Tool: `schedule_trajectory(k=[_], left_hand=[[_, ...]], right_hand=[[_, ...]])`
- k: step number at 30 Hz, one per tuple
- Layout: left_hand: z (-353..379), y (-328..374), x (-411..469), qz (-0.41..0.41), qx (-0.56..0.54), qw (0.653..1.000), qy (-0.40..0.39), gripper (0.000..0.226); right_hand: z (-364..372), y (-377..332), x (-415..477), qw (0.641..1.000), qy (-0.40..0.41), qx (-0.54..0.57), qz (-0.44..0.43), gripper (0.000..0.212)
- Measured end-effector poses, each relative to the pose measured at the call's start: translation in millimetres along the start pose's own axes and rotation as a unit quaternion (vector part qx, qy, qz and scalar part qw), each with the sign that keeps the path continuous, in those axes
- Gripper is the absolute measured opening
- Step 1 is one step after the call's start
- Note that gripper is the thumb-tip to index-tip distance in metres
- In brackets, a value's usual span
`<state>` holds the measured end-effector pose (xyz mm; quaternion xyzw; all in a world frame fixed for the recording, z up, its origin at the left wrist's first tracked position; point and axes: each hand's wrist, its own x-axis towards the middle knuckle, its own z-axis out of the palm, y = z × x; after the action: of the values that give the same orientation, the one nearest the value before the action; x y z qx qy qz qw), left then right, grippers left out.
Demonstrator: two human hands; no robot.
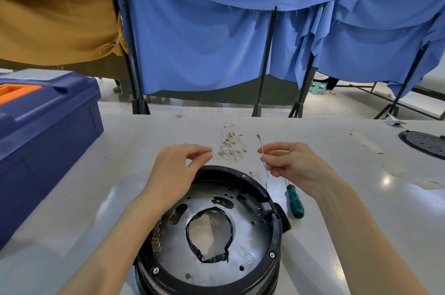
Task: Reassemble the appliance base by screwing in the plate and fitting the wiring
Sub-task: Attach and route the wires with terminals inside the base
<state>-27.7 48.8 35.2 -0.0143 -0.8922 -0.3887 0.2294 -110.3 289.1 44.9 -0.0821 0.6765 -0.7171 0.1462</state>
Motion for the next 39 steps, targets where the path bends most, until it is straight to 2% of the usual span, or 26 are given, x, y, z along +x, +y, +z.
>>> schedule_trajectory(k=[3,5,12,17,20,22,24,26,27,29,32,39], left_hand=[[5.5,23.1,-1.0,-0.012,-0.147,0.989,-0.032,0.014],[9.2,34.9,-0.5,-0.014,-0.206,0.978,-0.03,0.016],[12.4,45.2,-3.9,-0.007,-0.273,0.962,0.01,0.011],[15.1,45.4,-1.9,-0.016,-0.246,0.969,0.027,0.009],[15.2,44.8,-2.2,-0.021,-0.237,0.971,0.017,0.007],[14.4,43.7,-4.1,-0.014,-0.226,0.974,0.013,0.006],[13.0,41.9,-7.9,-0.008,-0.206,0.978,-0.013,0.006],[15.0,39.9,-14.2,-0.008,-0.169,0.981,-0.096,0.008],[18.0,38.8,-18.4,-0.009,-0.148,0.978,-0.144,0.009],[25.6,36.3,-27.4,0.001,-0.093,0.972,-0.217,0.011],[36.4,34.0,-36.2,0.027,-0.014,0.963,-0.268,0.013],[46.8,31.4,-41.0,0.03,0.032,0.969,-0.245,0.01]], right_hand=[[17.0,-6.8,-8.9,0.996,-0.085,0.026,-0.01,0.015],[29.3,-8.7,-13.7,0.991,-0.132,0.029,-0.009,0.014],[49.5,-5.3,-19.3,0.979,-0.197,0.051,-0.033,0.012],[51.5,-0.2,-16.6,0.976,-0.206,0.064,-0.024,0.01],[47.0,-1.5,-16.5,0.98,-0.191,0.048,-0.023,0.019],[42.3,-3.1,-15.1,0.988,-0.148,0.025,-0.044,0.021],[38.2,-1.6,-11.7,0.994,-0.063,-0.023,-0.092,0.015],[35.6,4.6,-8.4,0.985,0.024,-0.103,-0.135,0.013],[35.5,8.5,-7.7,0.98,0.042,-0.133,-0.142,0.013],[37.2,17.8,-8.6,0.979,0.032,-0.152,-0.129,0.011],[40.6,32.5,-8.7,0.985,-0.003,-0.147,-0.089,0.013],[44.7,36.9,-11.7,0.993,-0.051,-0.1,-0.037,0.019]])
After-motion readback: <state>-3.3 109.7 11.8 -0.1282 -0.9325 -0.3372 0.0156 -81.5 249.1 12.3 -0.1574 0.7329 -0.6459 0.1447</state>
